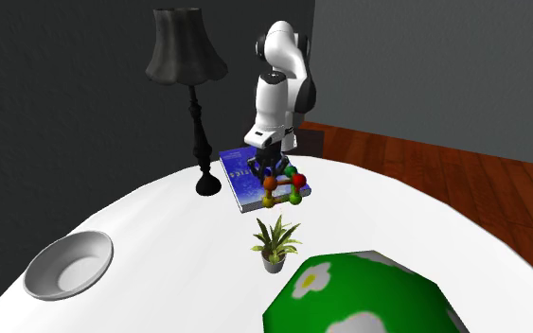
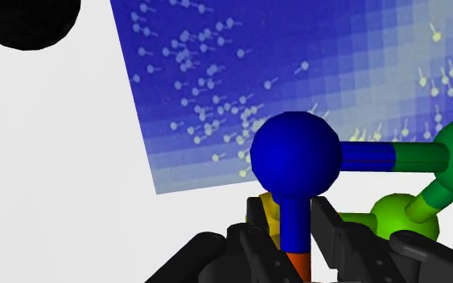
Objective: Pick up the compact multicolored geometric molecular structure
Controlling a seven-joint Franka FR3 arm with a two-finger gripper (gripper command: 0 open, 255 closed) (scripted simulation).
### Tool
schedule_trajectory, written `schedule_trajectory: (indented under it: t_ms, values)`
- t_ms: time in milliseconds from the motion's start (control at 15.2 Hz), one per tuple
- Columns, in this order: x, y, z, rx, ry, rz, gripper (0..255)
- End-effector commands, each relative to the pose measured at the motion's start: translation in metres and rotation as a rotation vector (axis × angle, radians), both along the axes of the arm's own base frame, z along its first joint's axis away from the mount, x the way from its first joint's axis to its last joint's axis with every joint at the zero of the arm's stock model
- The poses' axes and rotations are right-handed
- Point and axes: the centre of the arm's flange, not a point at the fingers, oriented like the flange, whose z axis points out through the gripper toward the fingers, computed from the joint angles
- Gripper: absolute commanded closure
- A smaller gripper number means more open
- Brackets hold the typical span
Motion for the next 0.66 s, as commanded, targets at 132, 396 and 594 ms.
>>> schedule_trajectory:
  t_ms: [132,396,594]
  values:
    - [0.001,0.0,0.023,0.0,-0.001,0.0,255]
    - [0.001,0.0,0.044,0.0,-0.001,0.0,255]
    - [0.001,0.0,0.05,0.0,-0.001,0.0,255]
